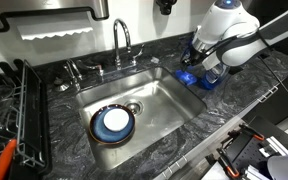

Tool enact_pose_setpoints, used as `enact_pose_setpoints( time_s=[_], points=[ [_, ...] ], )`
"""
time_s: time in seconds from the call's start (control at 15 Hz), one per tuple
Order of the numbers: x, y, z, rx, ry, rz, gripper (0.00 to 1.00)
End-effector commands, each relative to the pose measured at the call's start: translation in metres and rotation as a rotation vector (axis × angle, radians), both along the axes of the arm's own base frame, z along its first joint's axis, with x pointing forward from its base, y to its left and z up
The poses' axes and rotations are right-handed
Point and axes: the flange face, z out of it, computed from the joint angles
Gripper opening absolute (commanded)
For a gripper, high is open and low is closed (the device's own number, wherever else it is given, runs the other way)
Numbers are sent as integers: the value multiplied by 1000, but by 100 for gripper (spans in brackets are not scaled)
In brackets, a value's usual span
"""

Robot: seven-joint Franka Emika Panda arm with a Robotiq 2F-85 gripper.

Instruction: Move the left bottle and the blue sponge closer to you, respectively

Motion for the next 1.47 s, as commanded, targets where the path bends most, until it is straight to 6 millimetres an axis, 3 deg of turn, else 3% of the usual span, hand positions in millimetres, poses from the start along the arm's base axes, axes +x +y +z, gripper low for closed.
enact_pose_setpoints(
  time_s=[0.0,0.67,1.13,1.4],
  points=[
    [22,18,17,24,-57,84,100],
    [70,84,73,224,-98,242,100],
    [90,78,130,233,14,310,100],
    [96,69,145,241,92,301,100]
  ],
)
